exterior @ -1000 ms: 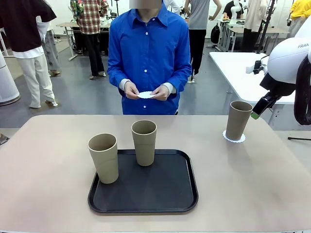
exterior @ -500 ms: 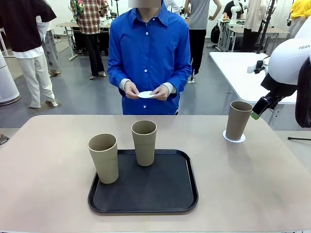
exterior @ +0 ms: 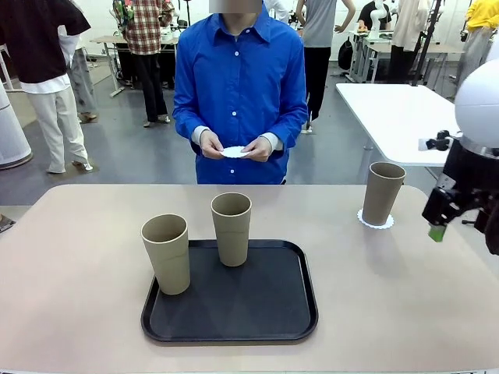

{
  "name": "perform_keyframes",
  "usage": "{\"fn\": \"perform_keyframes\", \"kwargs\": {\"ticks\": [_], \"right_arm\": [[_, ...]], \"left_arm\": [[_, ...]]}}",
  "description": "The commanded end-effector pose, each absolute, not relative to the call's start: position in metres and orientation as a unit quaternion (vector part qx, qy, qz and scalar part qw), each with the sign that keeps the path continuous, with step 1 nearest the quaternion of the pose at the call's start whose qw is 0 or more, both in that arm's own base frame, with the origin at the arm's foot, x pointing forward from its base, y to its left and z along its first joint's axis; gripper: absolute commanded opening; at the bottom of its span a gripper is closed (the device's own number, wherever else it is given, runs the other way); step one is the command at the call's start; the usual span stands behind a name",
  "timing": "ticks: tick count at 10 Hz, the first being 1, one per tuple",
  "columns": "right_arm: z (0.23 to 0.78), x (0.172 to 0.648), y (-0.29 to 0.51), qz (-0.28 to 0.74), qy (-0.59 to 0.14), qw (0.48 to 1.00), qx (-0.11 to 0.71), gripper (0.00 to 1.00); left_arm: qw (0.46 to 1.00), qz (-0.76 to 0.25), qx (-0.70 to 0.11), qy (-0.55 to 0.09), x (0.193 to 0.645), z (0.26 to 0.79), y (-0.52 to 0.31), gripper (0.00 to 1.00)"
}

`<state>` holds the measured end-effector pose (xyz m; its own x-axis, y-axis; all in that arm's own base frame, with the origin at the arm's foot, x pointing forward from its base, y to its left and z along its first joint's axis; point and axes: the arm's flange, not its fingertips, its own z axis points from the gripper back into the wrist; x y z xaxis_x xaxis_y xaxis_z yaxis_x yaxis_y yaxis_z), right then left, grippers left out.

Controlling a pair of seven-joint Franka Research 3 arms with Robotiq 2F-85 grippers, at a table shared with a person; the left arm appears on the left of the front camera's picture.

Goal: Place coasters on the table and set cups on them.
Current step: Take one Reusable plastic cup from the Flat Tray and place it on a coaster set by the human.

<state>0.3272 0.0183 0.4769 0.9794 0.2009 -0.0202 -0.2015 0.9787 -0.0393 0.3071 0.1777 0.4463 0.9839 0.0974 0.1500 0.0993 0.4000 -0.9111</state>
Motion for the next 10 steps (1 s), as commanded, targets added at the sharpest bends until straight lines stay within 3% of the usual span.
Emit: {"fn": "perform_keyframes", "kwargs": {"ticks": [1, 2, 3, 4, 6, 9, 10], "right_arm": [[0.477, 0.313, 0.01, 0.098, -0.063, 0.993, 0.005, 1.0], [0.477, 0.327, 0.018, 0.101, 0.008, 0.995, -0.021, 1.0], [0.482, 0.318, 0.012, 0.096, -0.01, 0.995, -0.015, 1.0], [0.486, 0.331, 0.005, 0.152, -0.031, 0.987, 0.051, 1.0], [0.514, 0.354, -0.025, 0.195, -0.087, 0.935, 0.283, 1.0], [0.525, 0.361, -0.105, 0.11, -0.161, 0.836, 0.512, 1.0], [0.516, 0.358, -0.13, 0.064, -0.147, 0.822, 0.546, 1.0]], "left_arm": [[0.83, -0.002, -0.55, -0.092, 0.305, 0.448, 0.179, 1.0], [0.83, -0.002, -0.55, -0.092, 0.305, 0.448, 0.179, 1.0], [0.83, -0.002, -0.55, -0.092, 0.305, 0.448, 0.179, 1.0], [0.83, -0.002, -0.55, -0.092, 0.305, 0.448, 0.179, 1.0], [0.83, -0.002, -0.55, -0.092, 0.305, 0.448, 0.179, 1.0], [0.83, -0.002, -0.55, -0.092, 0.305, 0.448, 0.179, 1.0], [0.83, -0.002, -0.55, -0.092, 0.305, 0.448, 0.179, 1.0]]}}
